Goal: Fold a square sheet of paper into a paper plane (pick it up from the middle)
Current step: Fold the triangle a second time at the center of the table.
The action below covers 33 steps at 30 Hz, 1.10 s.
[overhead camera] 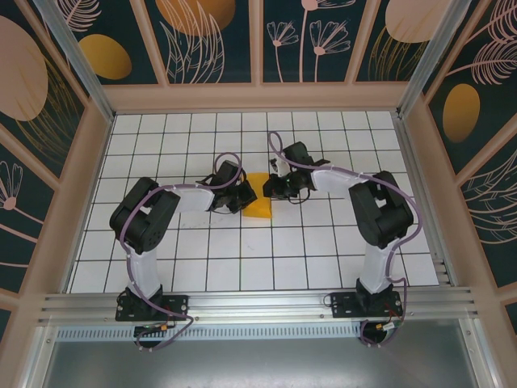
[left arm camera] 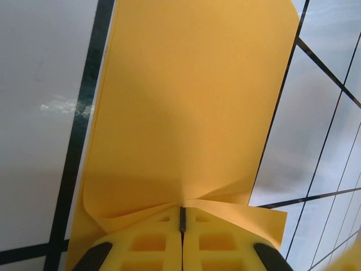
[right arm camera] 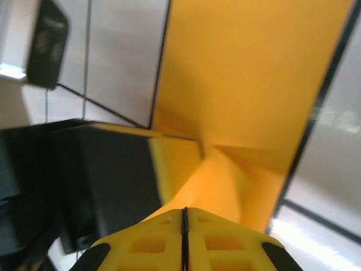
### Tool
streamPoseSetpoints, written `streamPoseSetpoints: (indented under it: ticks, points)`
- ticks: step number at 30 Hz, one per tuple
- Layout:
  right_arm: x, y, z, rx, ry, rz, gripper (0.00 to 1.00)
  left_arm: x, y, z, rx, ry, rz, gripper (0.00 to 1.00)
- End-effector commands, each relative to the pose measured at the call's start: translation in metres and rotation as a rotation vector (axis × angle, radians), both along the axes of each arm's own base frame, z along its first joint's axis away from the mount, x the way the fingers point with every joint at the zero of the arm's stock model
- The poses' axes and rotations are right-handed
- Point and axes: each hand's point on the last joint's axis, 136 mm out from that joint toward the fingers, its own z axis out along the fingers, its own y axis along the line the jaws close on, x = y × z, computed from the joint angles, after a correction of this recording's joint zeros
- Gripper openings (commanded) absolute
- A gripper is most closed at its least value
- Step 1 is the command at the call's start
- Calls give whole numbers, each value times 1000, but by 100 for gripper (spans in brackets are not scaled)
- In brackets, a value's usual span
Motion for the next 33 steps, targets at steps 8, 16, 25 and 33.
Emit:
streamPoseSetpoints:
  ticks: [8, 16, 25, 33]
  points:
    - [-48, 10, -21, -38, 119, 63, 9, -23, 25, -38, 109, 92, 25, 8]
    - [-55, 1, -45, -105, 151, 54, 9, -24, 28, -40, 114, 98, 31, 8]
    - [-63, -9, -57, -142, 176, 50, 9, -25, 32, -42, 132, 104, 44, 8]
    - [-76, -24, -66, -171, 203, 45, 9, -27, 34, -46, 146, 114, 48, 7]
